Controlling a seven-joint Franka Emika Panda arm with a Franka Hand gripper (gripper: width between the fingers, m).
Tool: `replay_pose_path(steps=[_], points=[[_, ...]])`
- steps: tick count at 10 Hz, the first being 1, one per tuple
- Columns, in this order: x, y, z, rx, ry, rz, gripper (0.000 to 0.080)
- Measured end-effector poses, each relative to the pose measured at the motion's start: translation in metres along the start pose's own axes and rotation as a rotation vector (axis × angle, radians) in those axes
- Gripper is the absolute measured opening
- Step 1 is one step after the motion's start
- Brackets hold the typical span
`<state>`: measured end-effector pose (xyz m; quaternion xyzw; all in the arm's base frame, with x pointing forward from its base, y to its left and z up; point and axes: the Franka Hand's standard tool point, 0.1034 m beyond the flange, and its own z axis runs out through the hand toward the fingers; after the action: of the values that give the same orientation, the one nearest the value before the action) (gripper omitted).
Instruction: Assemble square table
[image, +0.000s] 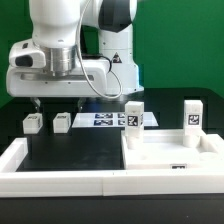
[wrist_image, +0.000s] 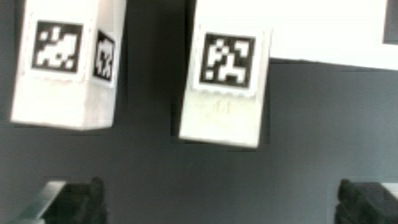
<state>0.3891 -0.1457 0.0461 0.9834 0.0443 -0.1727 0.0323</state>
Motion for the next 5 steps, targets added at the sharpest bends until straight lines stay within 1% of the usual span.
replay_pose_path(steps=[2,3,5], points=[[-0.0006,-0.0005,0.0000,0.002,-0.011,-0.001,0.0648],[-0.0033,-0.0031,0.0014,0.017,-0.085,-0.006,0.0648],[-0.0038,-0.0041,0.0040,0.034,-0.238,-0.009,0.0648]])
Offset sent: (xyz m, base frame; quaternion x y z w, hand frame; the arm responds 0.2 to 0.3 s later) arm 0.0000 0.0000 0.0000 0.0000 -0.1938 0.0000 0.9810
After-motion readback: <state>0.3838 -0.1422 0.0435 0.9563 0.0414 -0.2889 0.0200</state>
